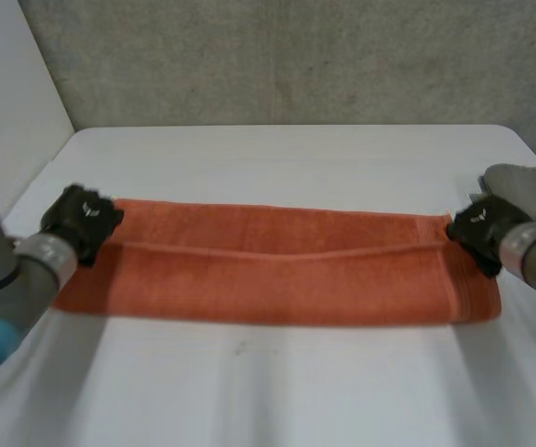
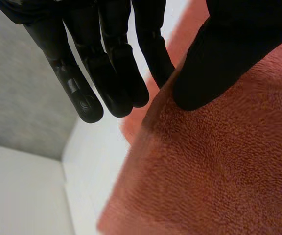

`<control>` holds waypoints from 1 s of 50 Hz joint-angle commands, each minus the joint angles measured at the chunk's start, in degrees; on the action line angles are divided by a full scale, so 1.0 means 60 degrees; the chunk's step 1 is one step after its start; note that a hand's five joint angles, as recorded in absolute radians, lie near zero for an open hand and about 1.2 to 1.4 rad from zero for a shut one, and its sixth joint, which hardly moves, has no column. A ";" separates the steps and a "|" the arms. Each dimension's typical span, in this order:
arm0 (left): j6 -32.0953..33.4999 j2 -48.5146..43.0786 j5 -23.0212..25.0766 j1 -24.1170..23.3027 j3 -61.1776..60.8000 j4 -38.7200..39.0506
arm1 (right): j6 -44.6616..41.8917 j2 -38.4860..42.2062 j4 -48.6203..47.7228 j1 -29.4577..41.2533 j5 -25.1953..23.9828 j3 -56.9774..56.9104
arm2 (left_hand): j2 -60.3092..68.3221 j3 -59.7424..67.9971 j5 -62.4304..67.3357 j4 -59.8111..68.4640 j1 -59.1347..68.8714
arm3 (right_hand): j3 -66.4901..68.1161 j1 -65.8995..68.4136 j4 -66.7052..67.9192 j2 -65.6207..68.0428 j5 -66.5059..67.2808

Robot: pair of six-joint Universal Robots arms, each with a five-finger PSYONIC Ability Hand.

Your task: Fold the laundry.

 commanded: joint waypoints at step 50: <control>-0.4023 -0.0446 -0.0726 -0.1424 -0.0026 0.1810 | 0.3684 -0.0631 -0.2727 -0.1305 -0.1664 0.2672 | -0.9746 -0.9716 -0.9280 -0.9782 -0.9244 | -0.7348 -0.5446 -0.7467 -0.7338 -0.7315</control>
